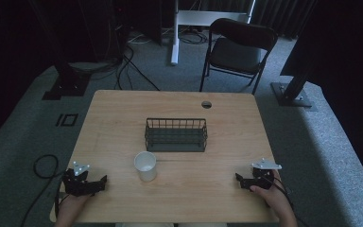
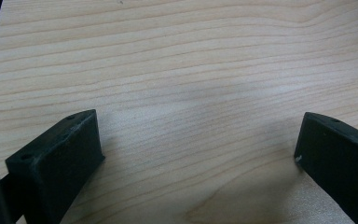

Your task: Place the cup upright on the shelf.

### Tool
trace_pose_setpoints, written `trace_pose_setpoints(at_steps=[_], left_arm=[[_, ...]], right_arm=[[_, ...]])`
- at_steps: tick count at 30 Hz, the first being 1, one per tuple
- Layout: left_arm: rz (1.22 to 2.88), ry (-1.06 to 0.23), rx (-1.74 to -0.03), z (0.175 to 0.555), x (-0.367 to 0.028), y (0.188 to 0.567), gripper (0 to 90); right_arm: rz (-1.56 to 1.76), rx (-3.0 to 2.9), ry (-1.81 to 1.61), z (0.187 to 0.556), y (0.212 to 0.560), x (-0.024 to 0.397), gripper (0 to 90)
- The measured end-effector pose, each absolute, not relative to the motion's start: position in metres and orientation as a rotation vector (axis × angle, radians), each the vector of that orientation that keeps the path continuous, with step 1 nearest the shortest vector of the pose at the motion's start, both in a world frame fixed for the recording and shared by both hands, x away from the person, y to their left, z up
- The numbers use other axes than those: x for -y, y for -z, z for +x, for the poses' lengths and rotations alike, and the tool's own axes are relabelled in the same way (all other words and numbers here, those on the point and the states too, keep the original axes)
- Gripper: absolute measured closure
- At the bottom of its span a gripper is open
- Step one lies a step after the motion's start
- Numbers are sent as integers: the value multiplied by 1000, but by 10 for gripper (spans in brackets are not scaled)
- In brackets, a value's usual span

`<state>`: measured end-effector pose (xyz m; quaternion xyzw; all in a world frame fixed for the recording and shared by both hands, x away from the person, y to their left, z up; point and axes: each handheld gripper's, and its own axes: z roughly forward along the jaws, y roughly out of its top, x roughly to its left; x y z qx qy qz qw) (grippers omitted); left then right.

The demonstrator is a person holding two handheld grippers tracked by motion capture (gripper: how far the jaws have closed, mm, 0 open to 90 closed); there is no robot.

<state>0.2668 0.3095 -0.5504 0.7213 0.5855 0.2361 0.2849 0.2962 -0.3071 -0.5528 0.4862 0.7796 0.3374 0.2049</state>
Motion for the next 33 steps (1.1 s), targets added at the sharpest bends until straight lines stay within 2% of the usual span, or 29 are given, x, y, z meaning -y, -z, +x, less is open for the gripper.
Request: trace_pose_setpoints(at_steps=[15,33], left_arm=[[1929,-631,-1566,267,-309,550,7],[1929,-632,-1566,267,-310,550,7]], right_arm=[[1338,-2149,-1002,296,547,306,127],[1241,-2193,-1093,300,532,282,129]])
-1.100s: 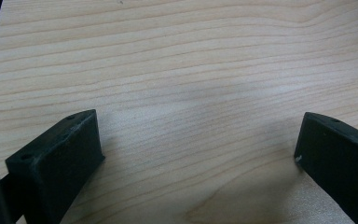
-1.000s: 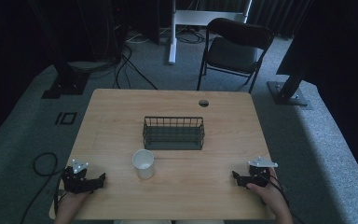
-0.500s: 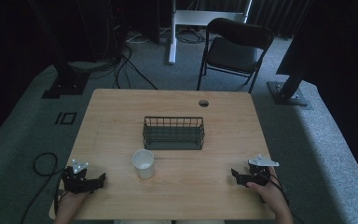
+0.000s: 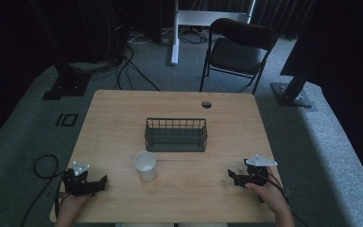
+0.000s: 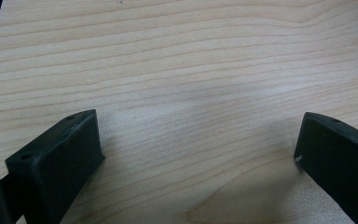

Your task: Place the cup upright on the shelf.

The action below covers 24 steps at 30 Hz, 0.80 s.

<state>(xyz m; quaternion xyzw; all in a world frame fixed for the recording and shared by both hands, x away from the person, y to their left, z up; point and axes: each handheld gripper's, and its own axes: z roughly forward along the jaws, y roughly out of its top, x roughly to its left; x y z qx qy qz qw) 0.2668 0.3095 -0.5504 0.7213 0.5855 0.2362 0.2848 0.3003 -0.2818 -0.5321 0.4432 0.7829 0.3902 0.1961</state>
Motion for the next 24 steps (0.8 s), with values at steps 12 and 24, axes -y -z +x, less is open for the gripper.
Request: trace_pose_setpoints(at_steps=[12,24], left_arm=[[1930,-631,-1566,267,-310,550,7],[1930,-631,-1566,267,-310,550,8]], right_arm=[[1166,-2232,-1153,303,523,260,130],[1076,-2274,-1210,305,517,236,132]])
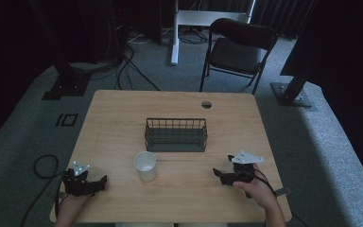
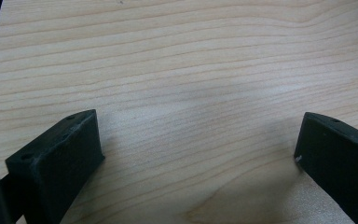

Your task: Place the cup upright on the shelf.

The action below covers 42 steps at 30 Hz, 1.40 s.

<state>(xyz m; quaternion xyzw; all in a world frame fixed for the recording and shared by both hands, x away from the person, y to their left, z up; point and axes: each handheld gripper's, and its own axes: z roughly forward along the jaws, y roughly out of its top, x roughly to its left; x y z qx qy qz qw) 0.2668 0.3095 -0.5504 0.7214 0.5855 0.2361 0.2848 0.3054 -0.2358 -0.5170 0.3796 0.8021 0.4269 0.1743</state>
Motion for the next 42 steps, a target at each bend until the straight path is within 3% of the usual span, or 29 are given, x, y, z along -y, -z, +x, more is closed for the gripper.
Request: trace_pose_setpoints(at_steps=[42], left_arm=[[1929,-632,-1566,267,-310,550,7]], right_arm=[[791,-2410,-1363,307,514,138,136]])
